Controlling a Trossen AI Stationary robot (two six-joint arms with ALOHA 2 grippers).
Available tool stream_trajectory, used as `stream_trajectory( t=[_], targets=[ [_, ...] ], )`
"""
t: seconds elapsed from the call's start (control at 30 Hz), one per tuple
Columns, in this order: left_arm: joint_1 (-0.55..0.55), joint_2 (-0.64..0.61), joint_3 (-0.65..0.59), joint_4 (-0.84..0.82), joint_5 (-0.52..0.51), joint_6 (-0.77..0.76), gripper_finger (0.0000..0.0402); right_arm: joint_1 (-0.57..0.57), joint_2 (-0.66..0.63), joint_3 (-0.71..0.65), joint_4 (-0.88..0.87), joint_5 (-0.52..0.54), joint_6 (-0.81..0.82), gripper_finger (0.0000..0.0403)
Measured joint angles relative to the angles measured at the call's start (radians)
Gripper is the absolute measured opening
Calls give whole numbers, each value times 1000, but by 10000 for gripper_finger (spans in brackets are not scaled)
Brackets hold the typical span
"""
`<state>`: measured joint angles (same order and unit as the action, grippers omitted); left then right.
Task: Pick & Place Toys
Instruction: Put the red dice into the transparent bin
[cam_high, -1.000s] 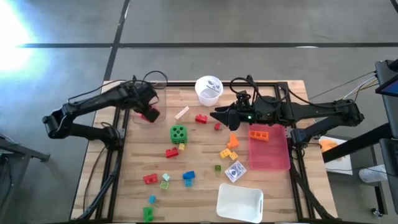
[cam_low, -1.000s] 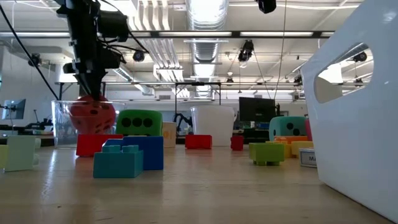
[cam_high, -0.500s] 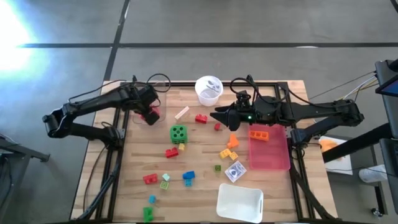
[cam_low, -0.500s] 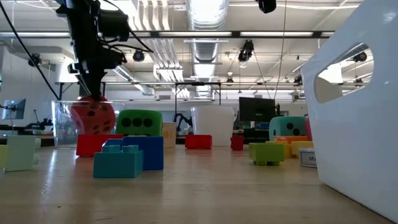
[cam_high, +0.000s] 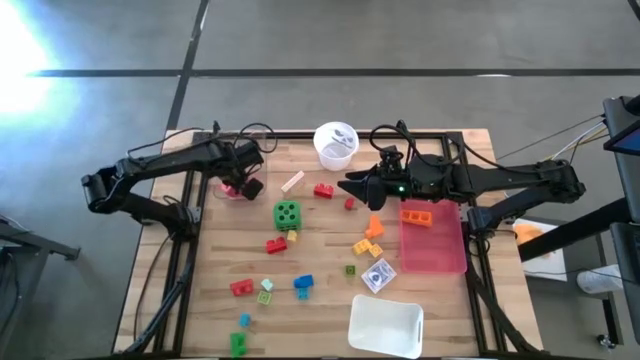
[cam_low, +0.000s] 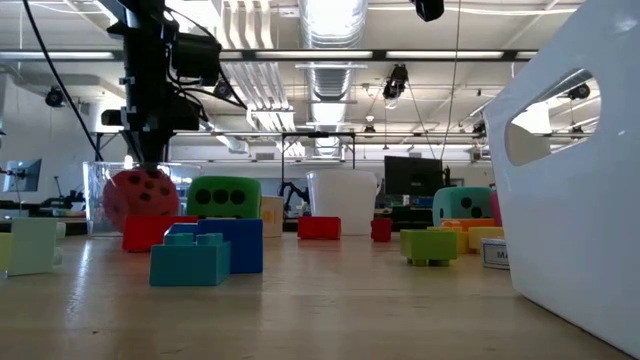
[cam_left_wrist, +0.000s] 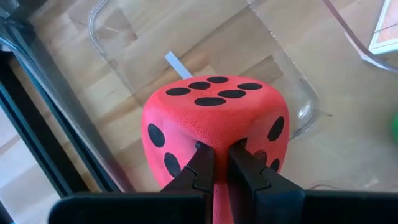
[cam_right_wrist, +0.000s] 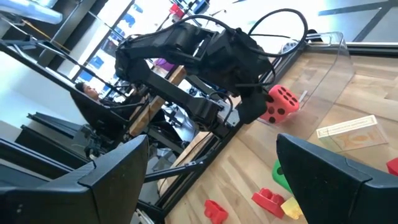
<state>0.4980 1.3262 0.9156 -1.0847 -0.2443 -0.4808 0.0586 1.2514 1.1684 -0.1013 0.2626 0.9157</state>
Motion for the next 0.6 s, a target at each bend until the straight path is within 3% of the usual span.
stream_trajectory(
  t=[0.23,0.6],
  targets=[
    [0,-1,0,-2,9,0,22,0,0,0,0,0,-7,343],
    [0,0,1,-19,20,11,186,0,0,0,0,0,-7,343]
  ],
)
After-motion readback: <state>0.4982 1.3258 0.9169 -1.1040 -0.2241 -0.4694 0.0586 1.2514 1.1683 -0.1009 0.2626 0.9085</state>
